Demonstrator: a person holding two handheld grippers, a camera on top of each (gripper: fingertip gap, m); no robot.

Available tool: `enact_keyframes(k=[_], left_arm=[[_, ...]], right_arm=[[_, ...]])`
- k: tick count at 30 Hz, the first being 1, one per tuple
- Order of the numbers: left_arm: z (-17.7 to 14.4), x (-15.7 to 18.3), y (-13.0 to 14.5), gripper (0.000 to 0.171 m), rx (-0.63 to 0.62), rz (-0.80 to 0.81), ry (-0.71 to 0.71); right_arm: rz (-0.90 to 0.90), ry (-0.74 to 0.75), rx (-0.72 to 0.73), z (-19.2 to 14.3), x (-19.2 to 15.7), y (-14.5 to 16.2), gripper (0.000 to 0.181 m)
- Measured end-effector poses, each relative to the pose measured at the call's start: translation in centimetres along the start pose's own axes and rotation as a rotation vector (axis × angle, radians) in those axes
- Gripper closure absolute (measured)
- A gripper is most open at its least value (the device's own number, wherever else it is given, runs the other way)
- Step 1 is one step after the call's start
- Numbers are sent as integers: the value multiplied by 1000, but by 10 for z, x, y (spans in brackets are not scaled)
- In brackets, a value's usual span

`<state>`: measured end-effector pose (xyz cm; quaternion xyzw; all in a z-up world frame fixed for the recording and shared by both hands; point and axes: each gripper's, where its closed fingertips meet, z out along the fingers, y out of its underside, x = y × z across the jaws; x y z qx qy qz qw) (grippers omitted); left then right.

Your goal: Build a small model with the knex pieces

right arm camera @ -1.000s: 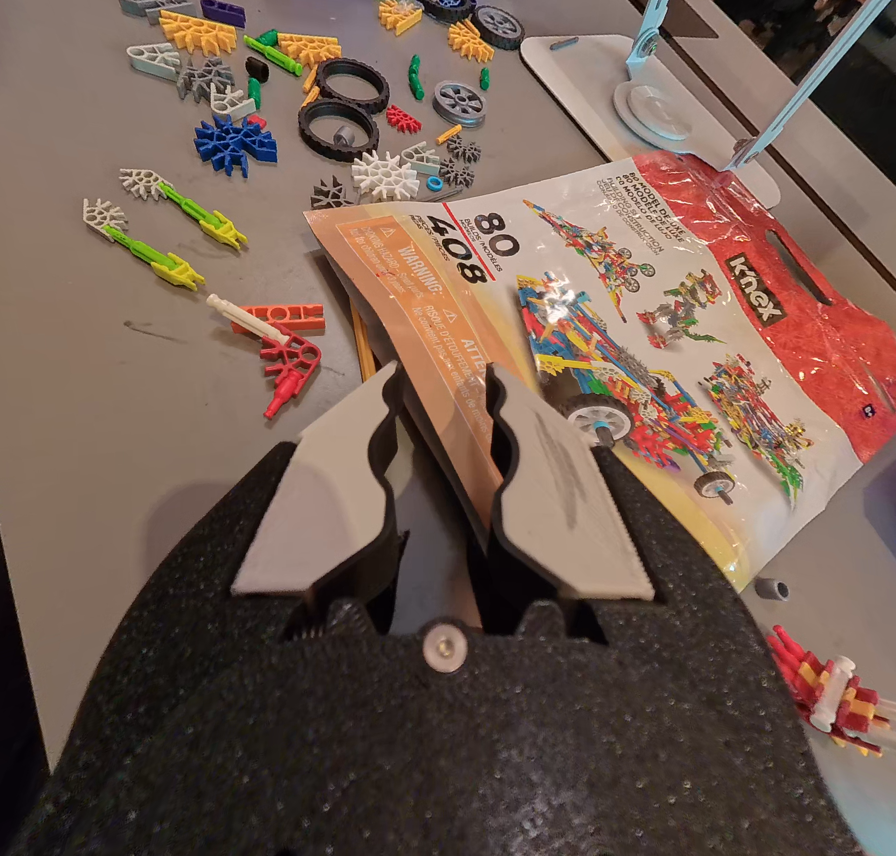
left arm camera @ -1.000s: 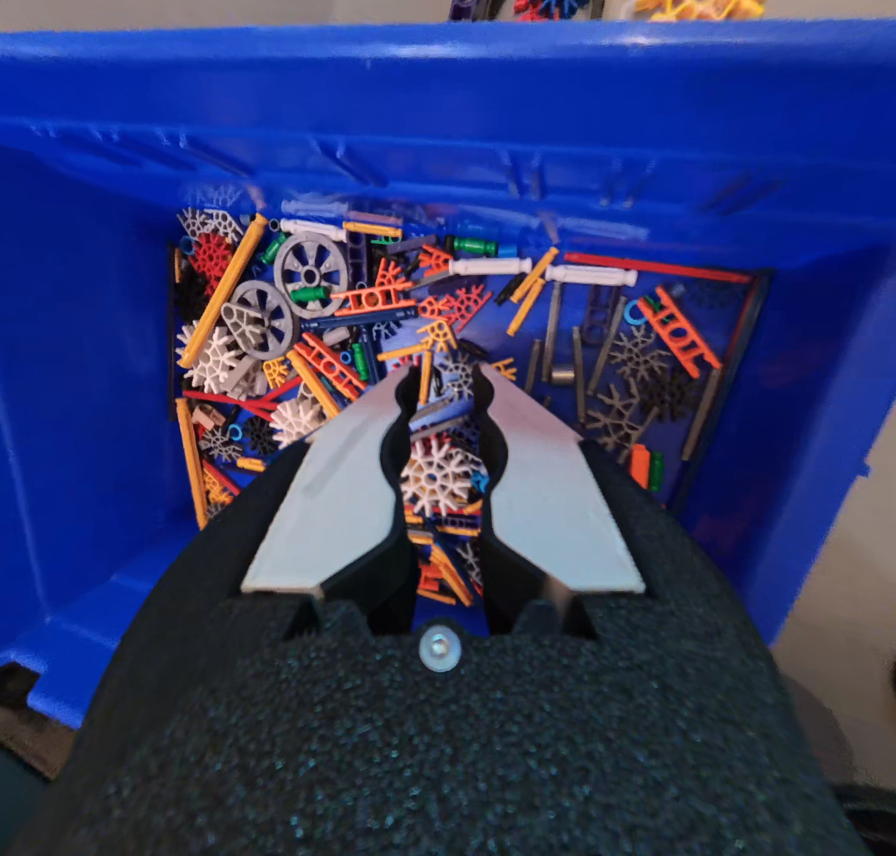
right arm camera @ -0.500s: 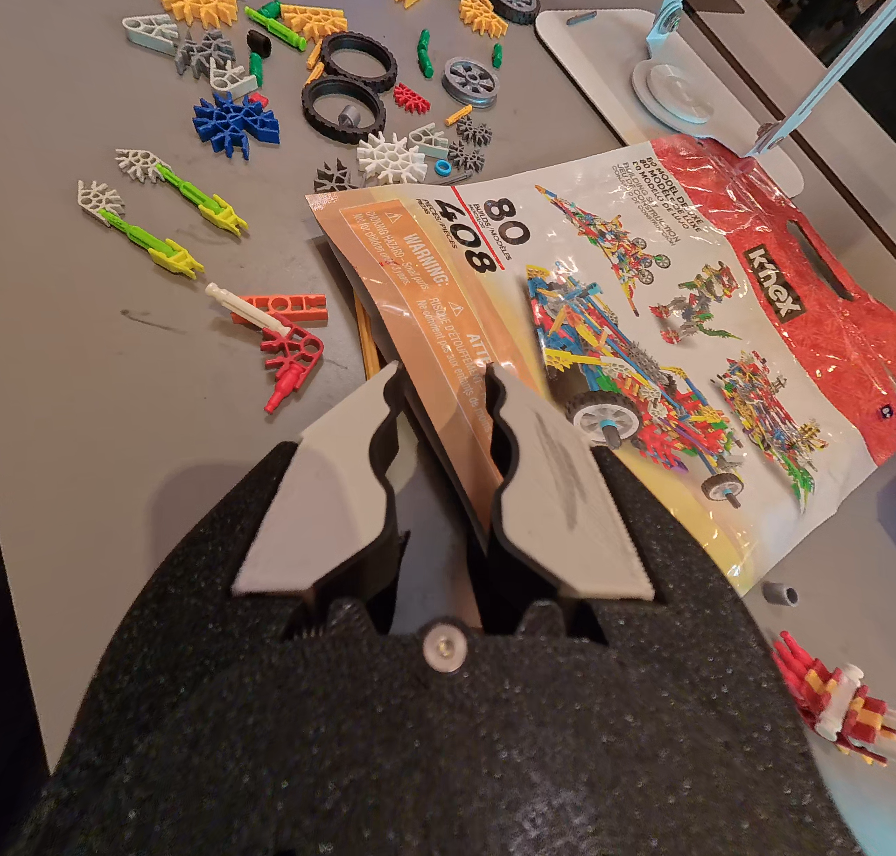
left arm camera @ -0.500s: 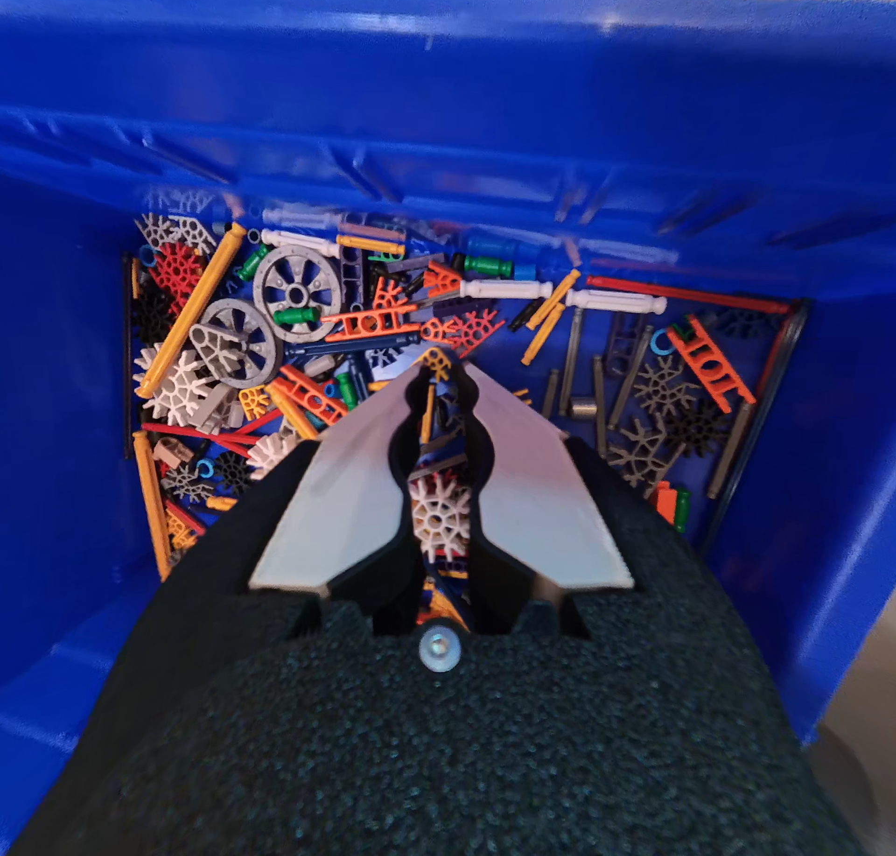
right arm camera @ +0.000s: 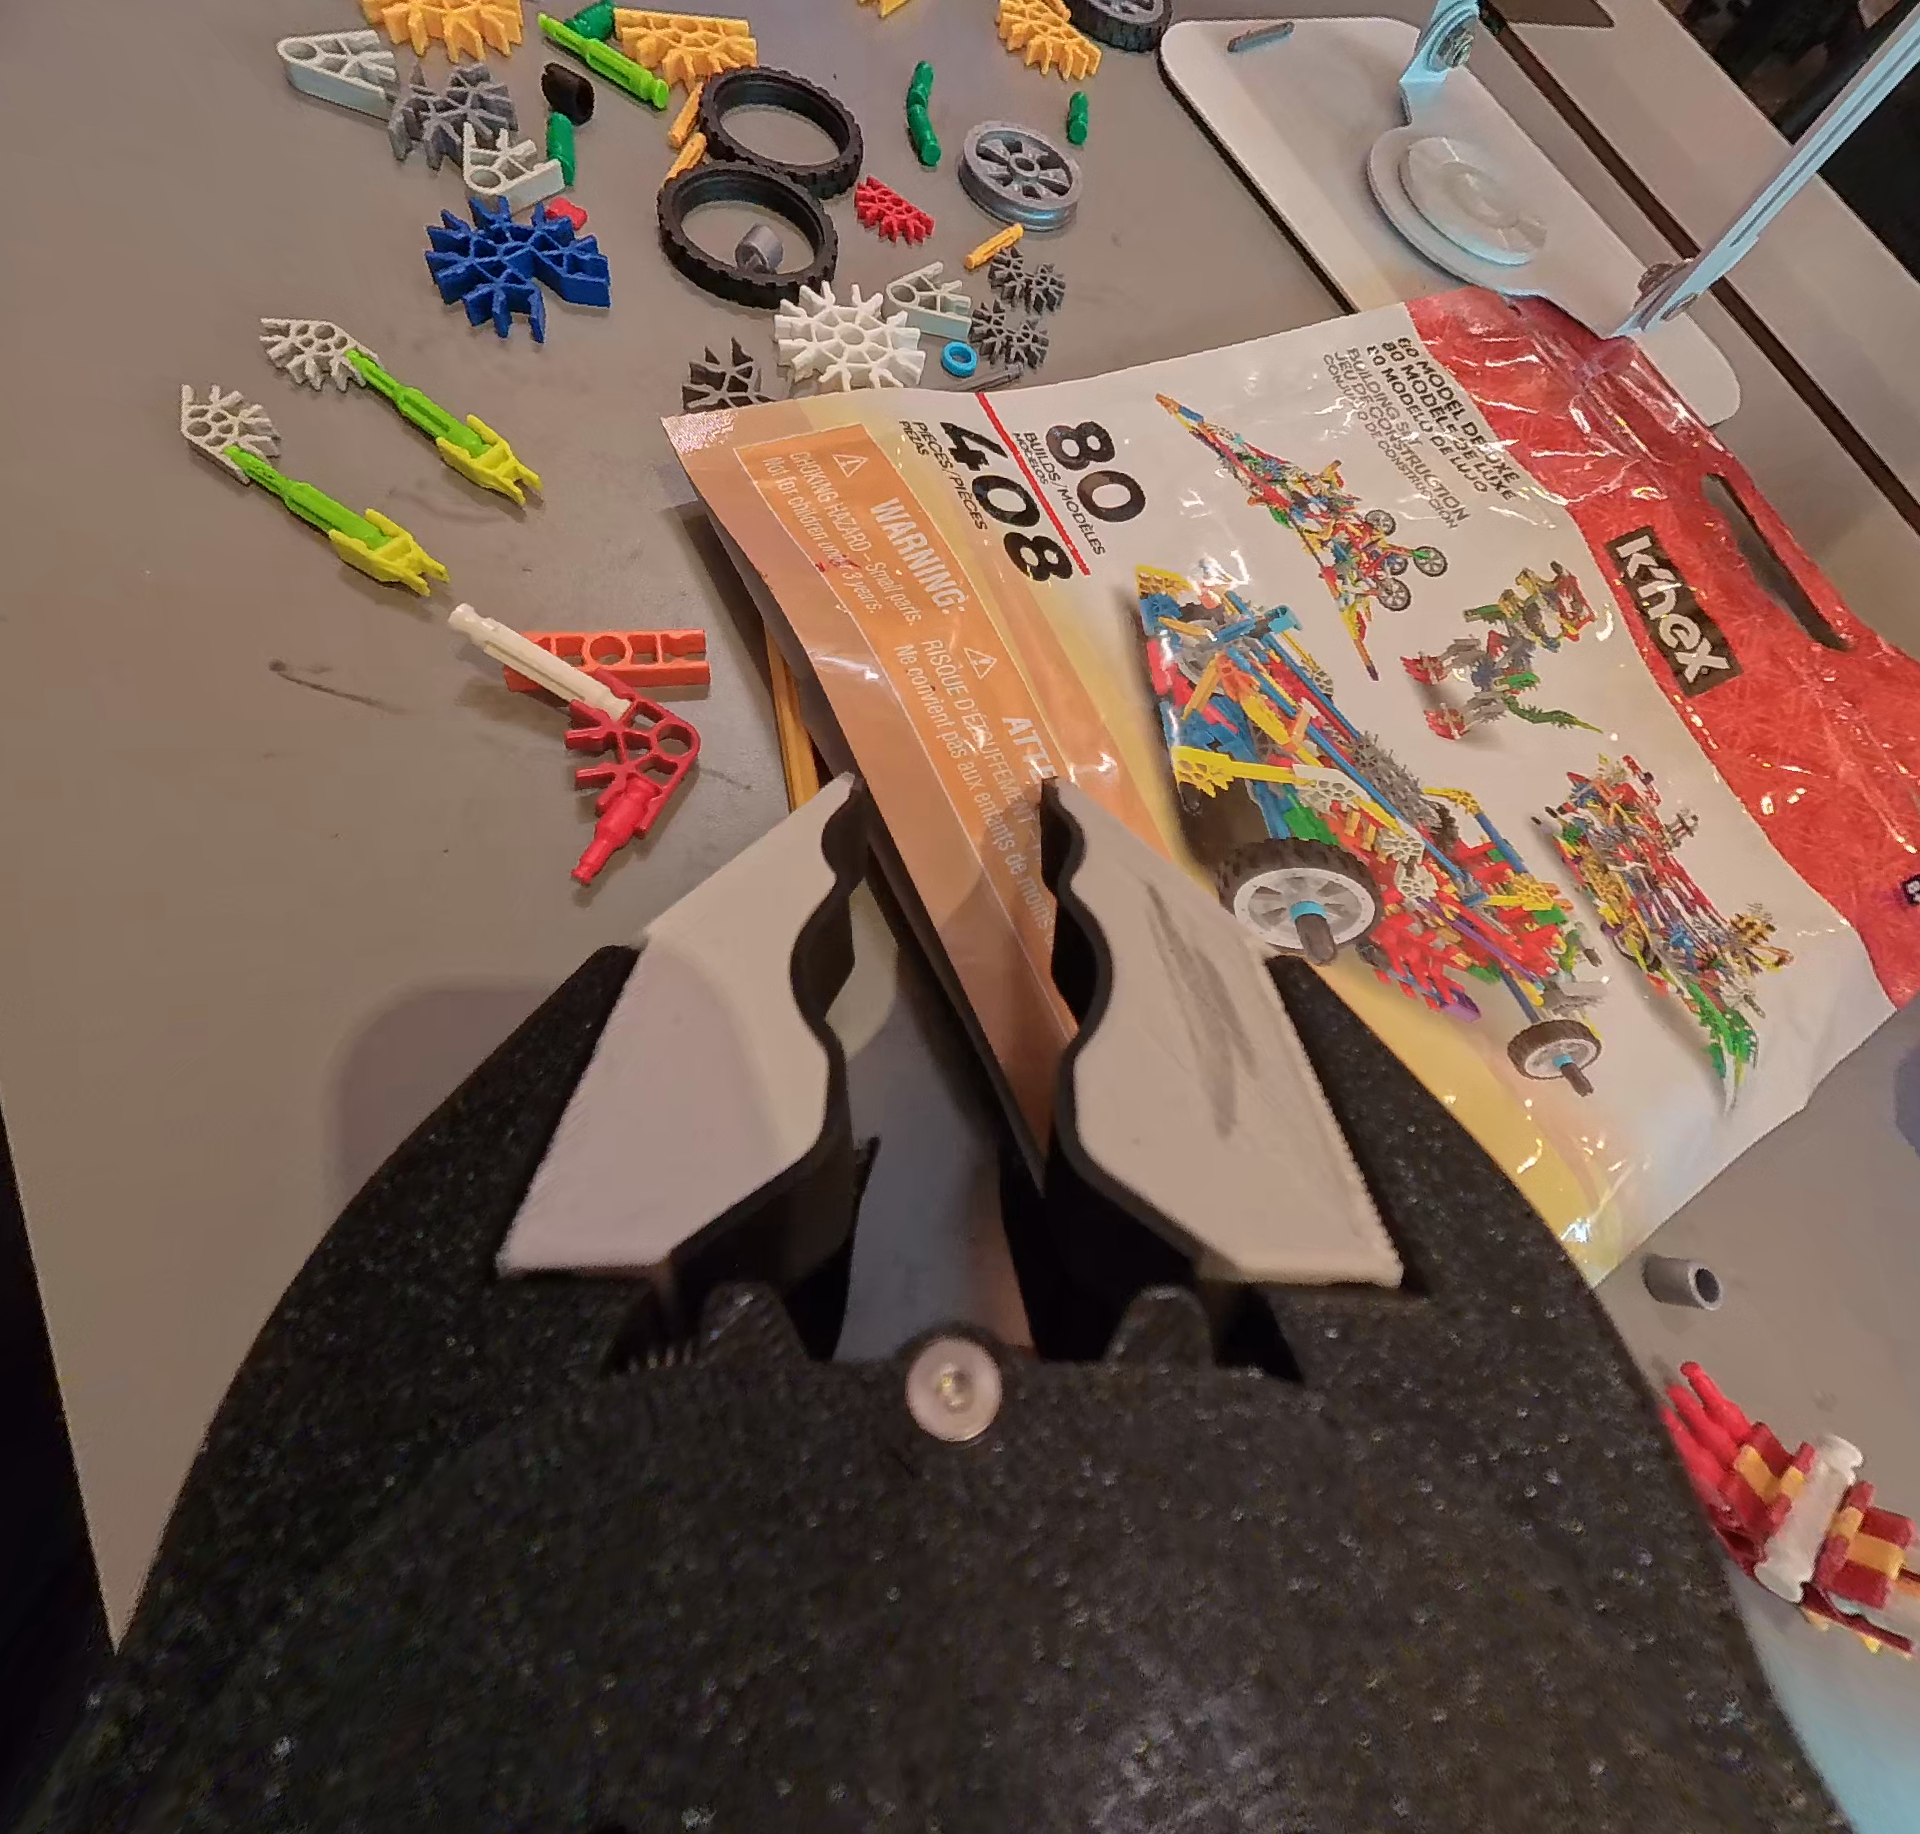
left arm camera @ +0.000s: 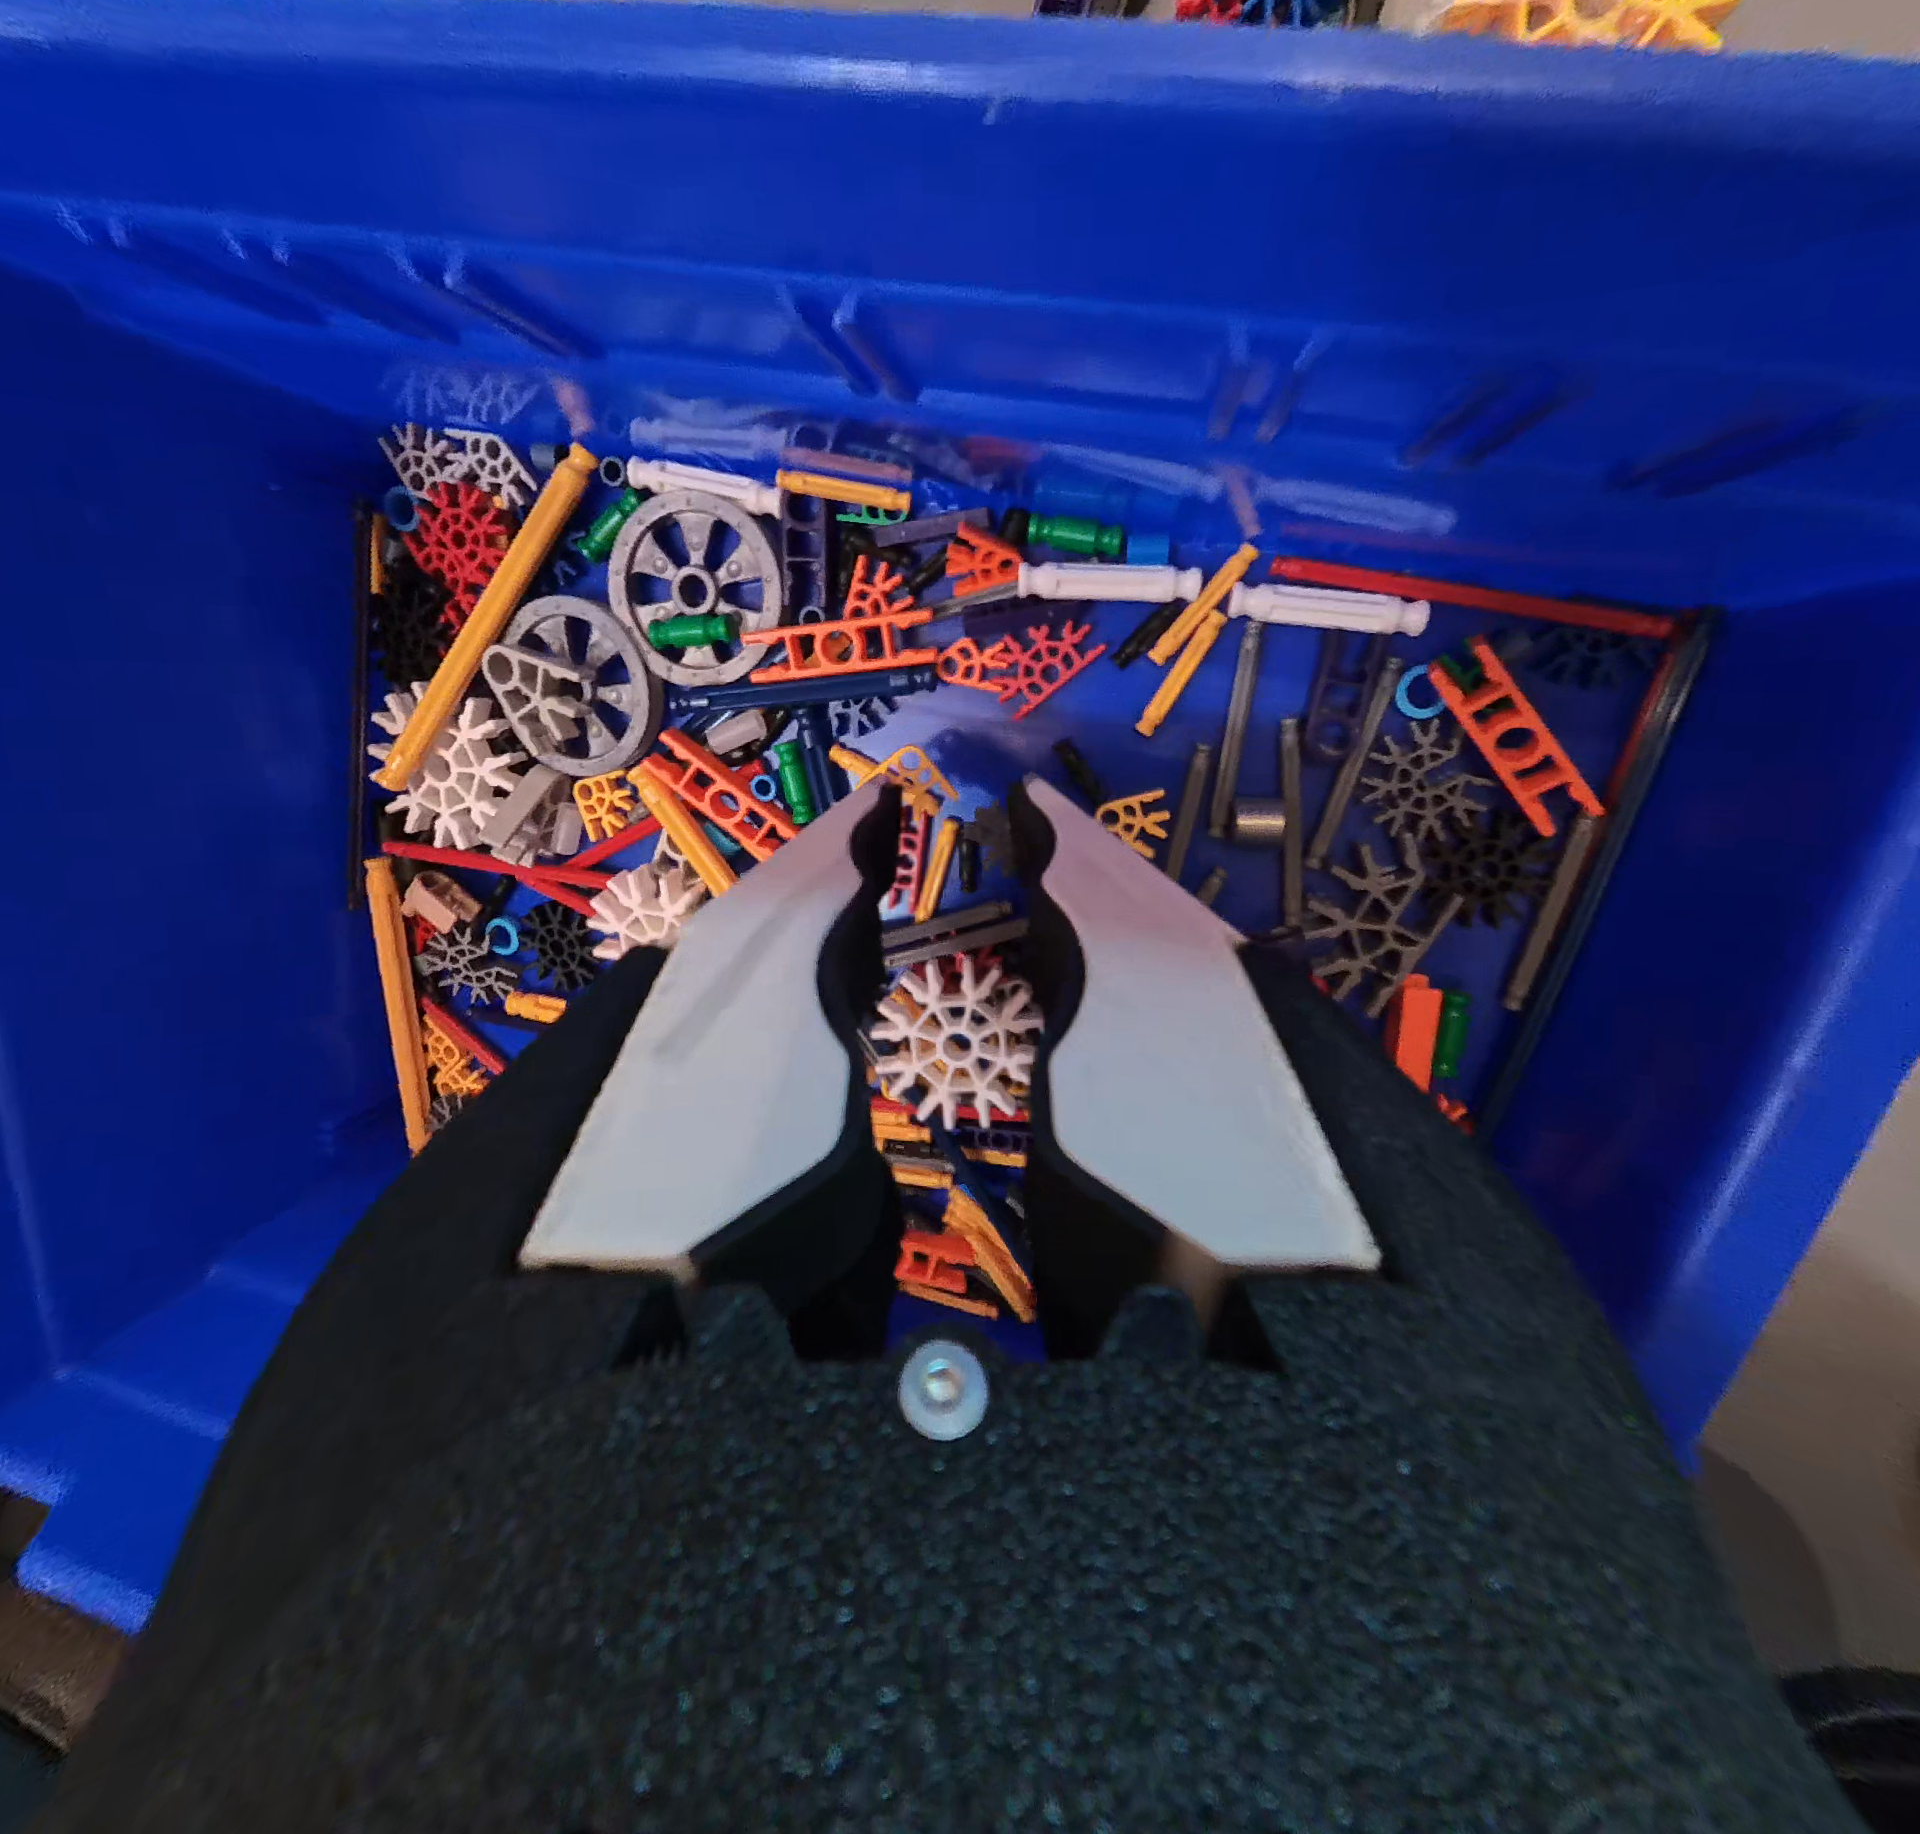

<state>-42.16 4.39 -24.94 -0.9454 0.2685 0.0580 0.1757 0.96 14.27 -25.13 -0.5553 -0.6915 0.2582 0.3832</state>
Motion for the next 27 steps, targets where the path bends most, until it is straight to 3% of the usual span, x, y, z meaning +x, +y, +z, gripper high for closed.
enact_keyframes(k=[18, 27], left_arm=[[-23, -12, -29, 168, 140, -4, -116], [-24, -9, -24, 166, 104, -23, -118]], right_arm=[[-54, 36, 78, -9, -2, -9, 151], [-81, 47, 101, -12, -3, -11, 151]])
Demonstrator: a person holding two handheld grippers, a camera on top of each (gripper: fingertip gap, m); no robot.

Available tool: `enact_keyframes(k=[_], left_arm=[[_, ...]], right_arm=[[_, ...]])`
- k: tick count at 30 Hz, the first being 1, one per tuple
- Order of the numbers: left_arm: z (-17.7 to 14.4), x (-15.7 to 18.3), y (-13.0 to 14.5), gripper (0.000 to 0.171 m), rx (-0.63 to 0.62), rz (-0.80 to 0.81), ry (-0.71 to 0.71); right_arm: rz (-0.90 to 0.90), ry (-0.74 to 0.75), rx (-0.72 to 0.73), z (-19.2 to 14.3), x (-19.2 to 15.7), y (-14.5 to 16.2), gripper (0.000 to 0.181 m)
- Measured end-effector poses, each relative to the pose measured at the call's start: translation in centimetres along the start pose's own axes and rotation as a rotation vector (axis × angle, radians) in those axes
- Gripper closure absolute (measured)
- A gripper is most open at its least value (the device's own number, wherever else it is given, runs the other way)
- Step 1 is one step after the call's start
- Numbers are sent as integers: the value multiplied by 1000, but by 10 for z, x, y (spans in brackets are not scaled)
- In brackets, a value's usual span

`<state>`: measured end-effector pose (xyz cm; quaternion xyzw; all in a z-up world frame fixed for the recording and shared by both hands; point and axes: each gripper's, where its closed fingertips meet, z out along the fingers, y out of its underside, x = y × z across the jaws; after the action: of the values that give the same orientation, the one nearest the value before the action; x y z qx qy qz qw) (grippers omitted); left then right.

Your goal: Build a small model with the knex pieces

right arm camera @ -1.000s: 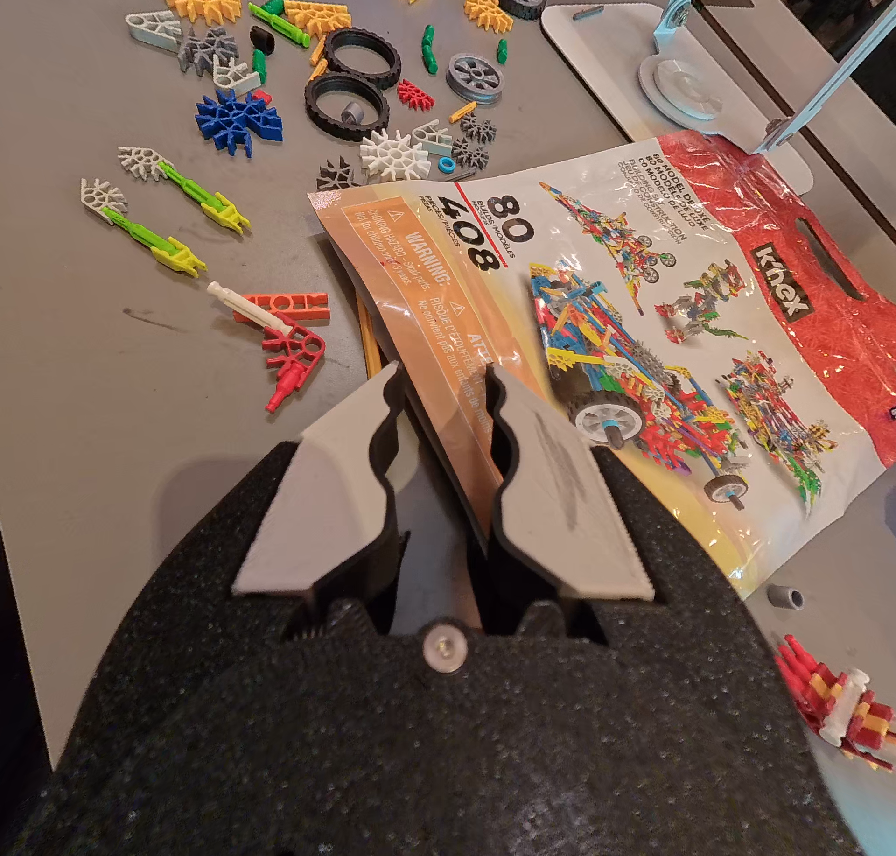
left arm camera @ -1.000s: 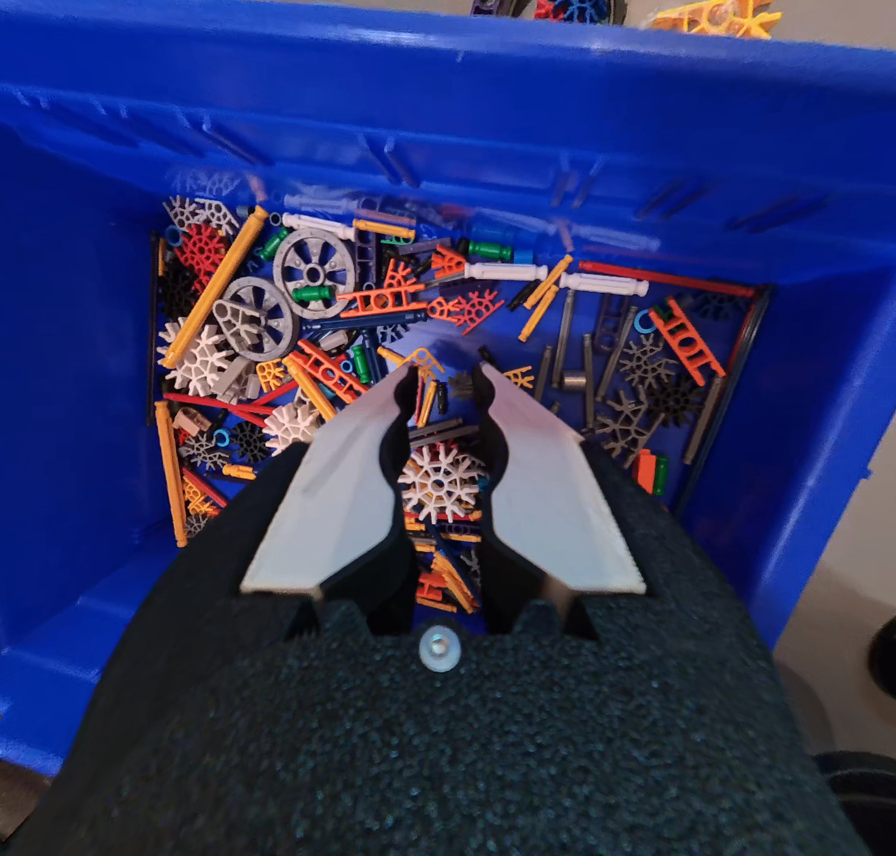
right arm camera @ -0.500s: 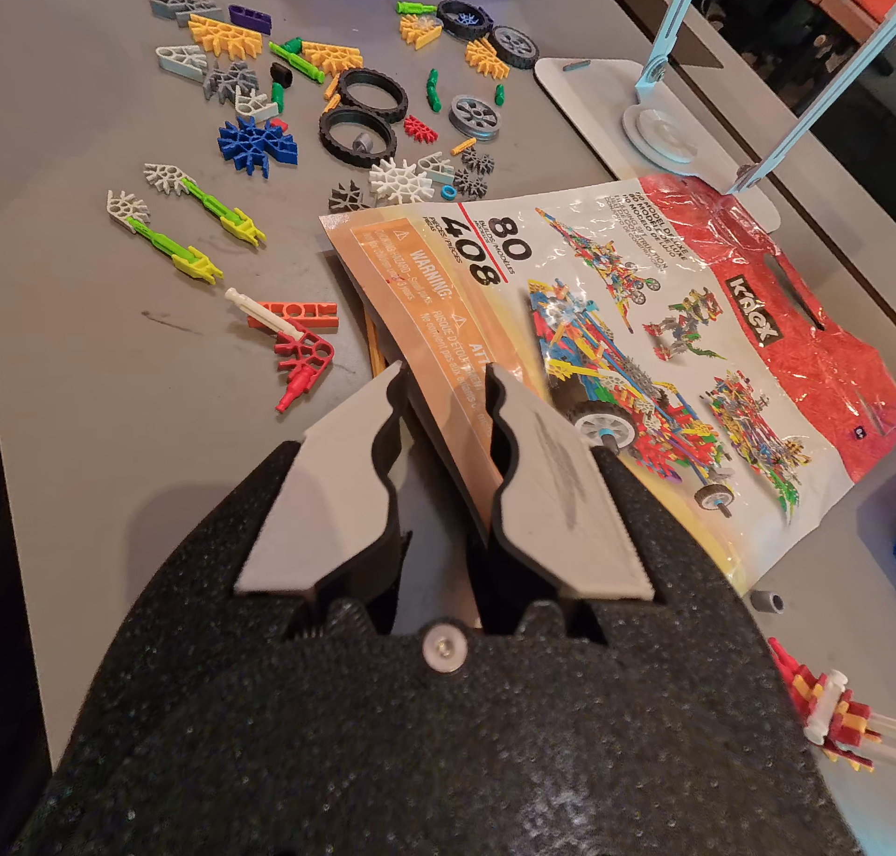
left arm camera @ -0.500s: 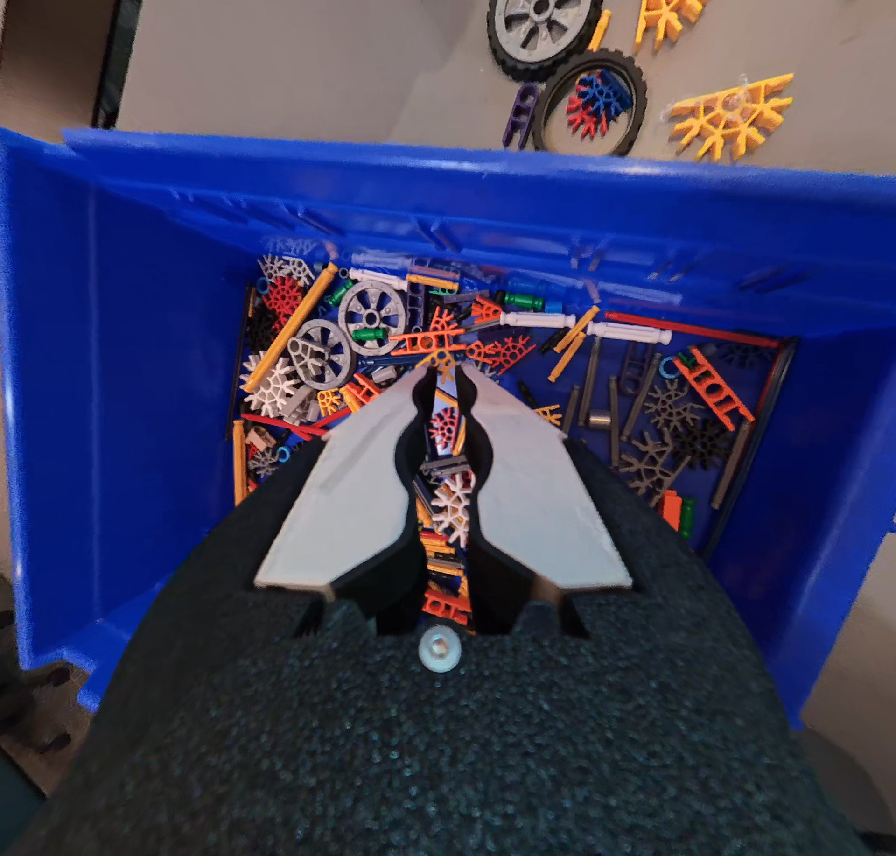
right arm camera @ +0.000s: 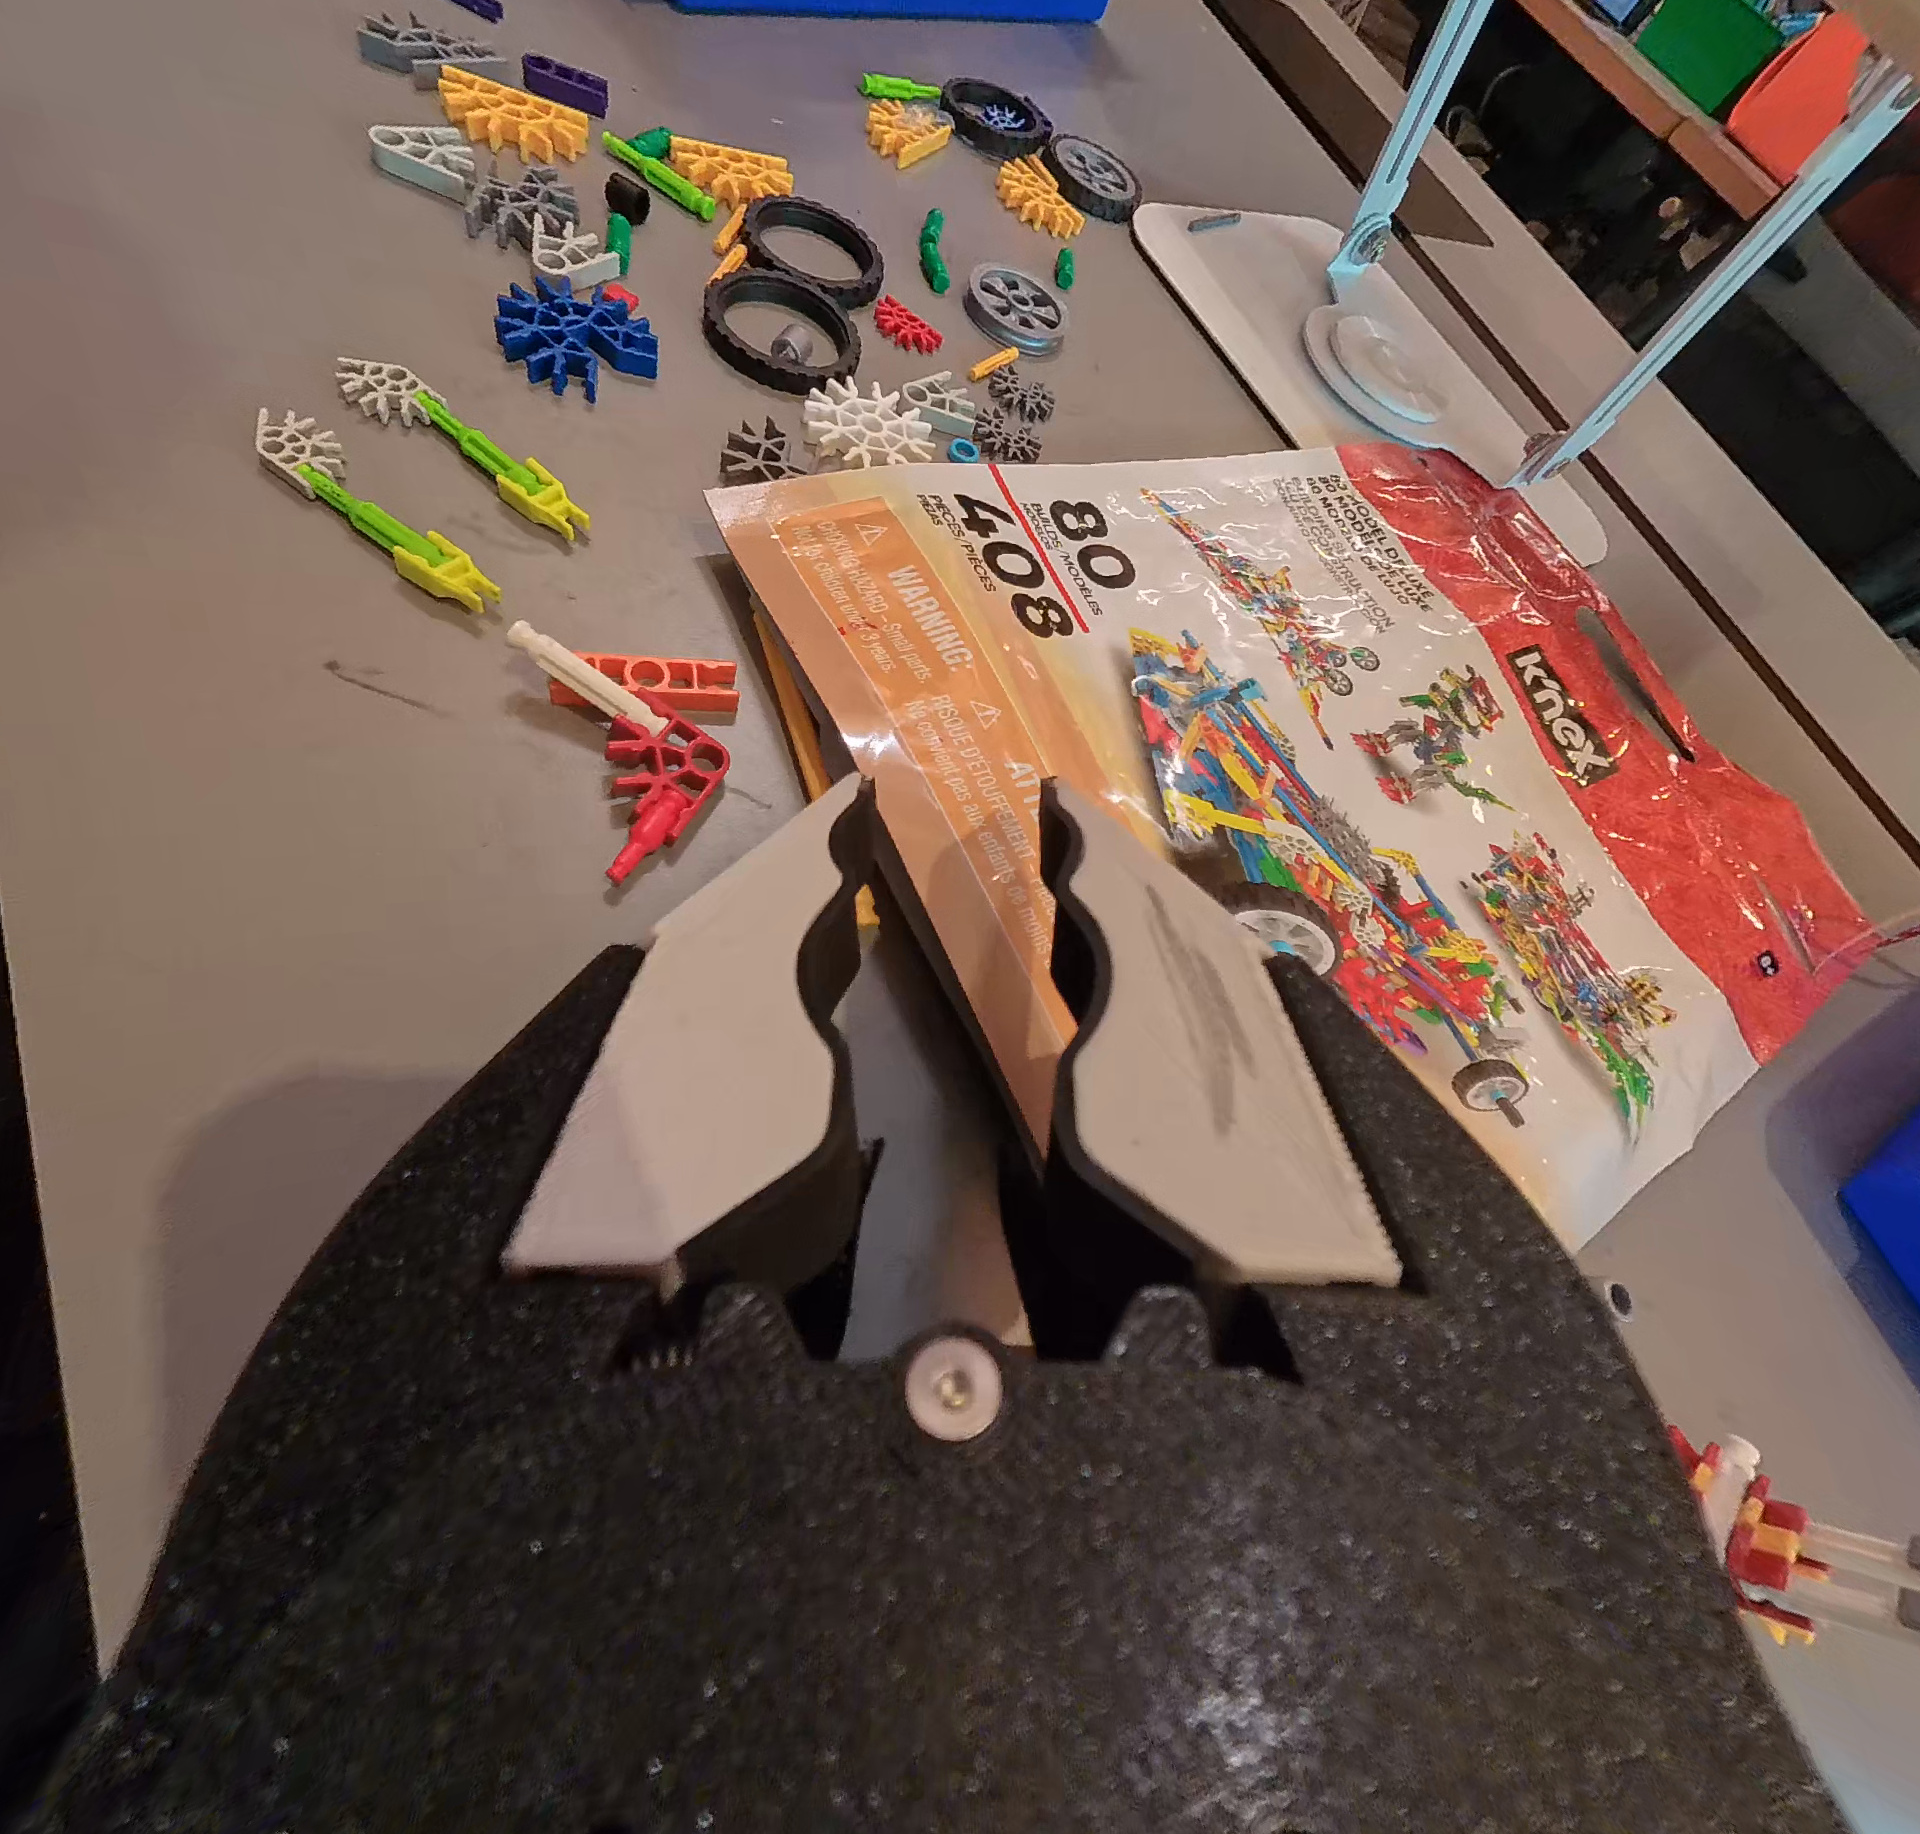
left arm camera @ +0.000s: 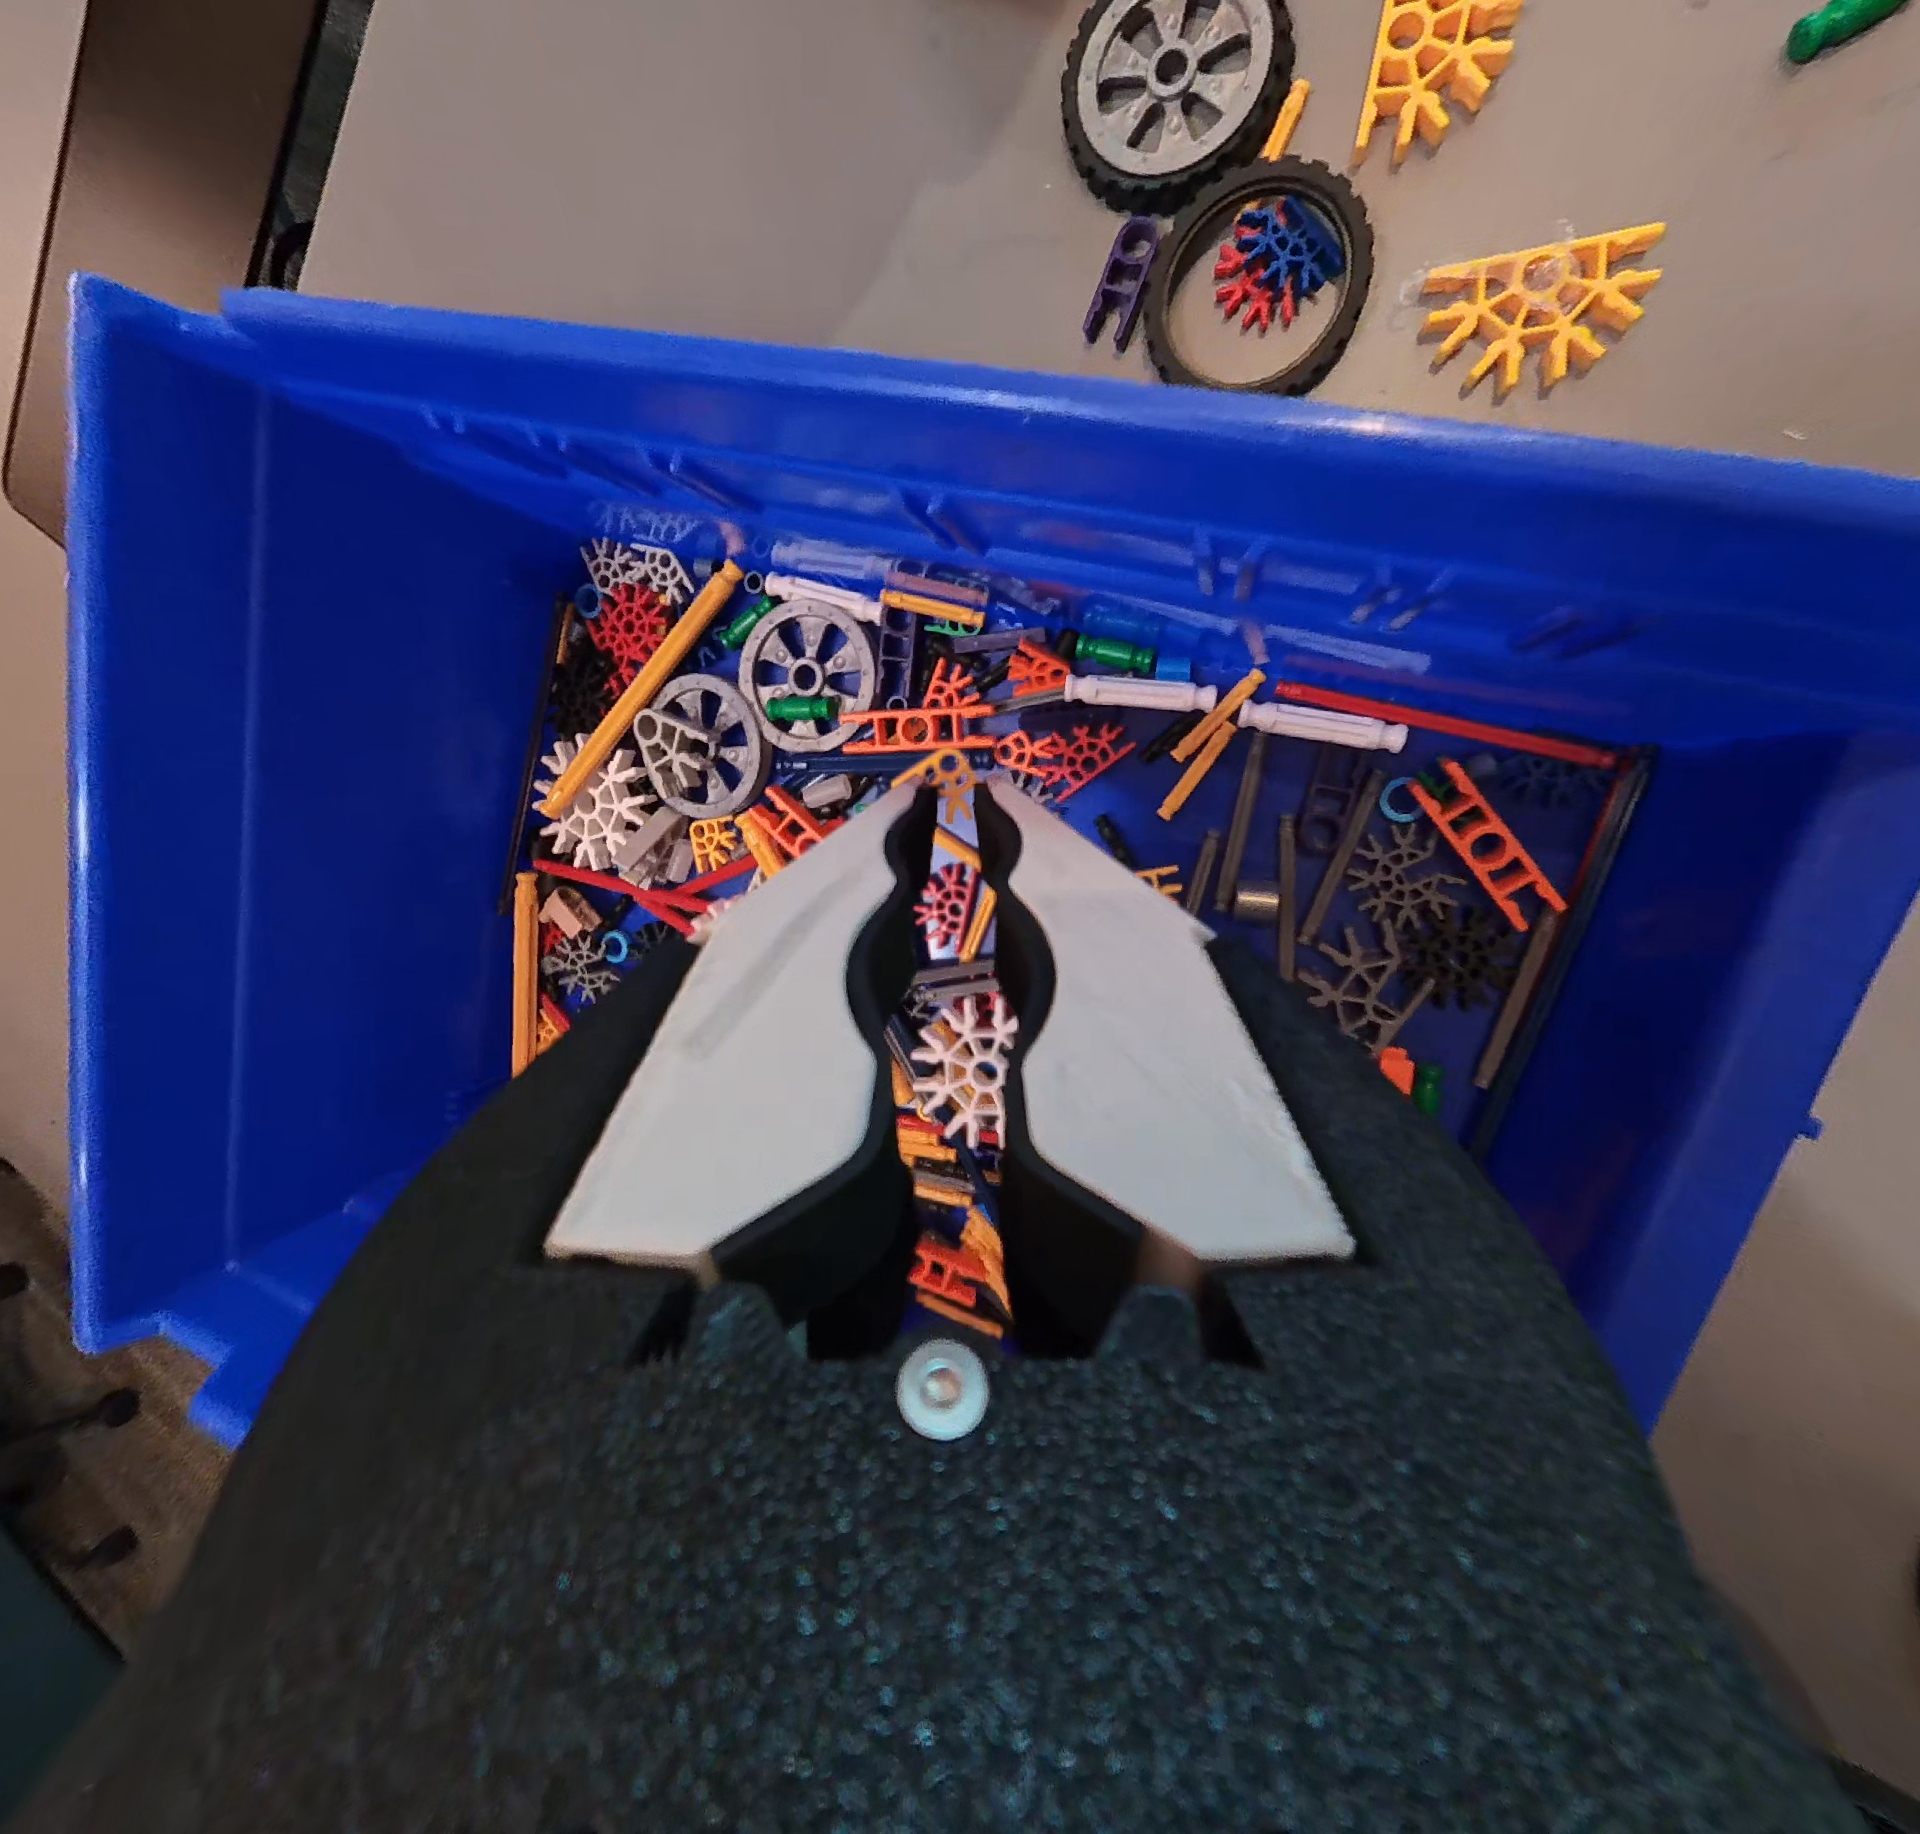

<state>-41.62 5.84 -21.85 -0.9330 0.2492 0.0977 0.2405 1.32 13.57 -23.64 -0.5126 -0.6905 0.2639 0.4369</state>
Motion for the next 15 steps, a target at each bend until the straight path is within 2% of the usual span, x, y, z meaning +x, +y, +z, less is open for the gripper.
enact_keyframes(k=[10, 14, 15], left_arm=[[-7, 2, 18, 165, -14, -14, 54], [-14, 3, 12, 165, 51, 52, 32], [-16, 0, 11, 165, 55, 93, -12]], right_arm=[[2, -20, -1, 0, -2, 0, 151], [0, -19, -8, 1, -2, 1, 151], [0, -18, -10, 1, -2, 1, 151]])
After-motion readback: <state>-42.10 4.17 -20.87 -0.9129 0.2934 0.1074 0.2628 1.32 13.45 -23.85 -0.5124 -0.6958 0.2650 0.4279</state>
